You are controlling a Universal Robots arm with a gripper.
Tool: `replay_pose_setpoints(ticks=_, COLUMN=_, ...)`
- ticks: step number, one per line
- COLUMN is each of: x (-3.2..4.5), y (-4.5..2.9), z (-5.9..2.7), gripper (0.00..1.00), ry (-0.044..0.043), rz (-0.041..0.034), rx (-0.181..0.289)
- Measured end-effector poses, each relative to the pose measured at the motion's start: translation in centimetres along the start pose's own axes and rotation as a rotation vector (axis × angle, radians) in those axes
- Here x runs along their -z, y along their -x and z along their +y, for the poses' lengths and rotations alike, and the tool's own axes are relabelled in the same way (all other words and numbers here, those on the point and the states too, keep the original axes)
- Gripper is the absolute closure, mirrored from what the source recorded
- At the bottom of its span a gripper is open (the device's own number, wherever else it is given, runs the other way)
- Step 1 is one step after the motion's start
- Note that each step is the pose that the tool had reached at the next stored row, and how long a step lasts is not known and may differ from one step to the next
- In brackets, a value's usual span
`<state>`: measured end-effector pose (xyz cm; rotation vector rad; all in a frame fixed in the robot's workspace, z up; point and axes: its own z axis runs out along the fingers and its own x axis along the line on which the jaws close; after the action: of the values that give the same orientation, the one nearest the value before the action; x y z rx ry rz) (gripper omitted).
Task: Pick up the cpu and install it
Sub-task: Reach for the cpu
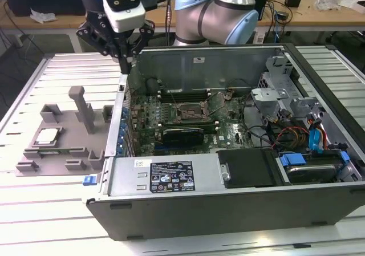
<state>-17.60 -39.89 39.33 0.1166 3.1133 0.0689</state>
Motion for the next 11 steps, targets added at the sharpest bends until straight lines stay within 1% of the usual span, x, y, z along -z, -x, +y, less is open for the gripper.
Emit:
replay_pose_setpoints(ticks=1, x=0.01, y=-0.20, z=-0.01, gripper=0.89, ry=0.0000, rz=-0.0001, rx=0.000)
replay_pose_setpoints(ticks=2, x=0.02, y=-0.56, z=-0.04, gripper=0.89, ry=0.0000, rz=-0.0003, rx=0.000)
replay_pose_setpoints(ticks=6, x=0.08, y=-2.71, z=-0.20, gripper=0.89, ry=0.0001, rz=-0.0019, rx=0.000)
replay_pose_setpoints(ticks=11, x=0.11, y=-4.07, z=-0.30, gripper=0.89, ry=0.0003, rz=-0.0034, rx=0.000)
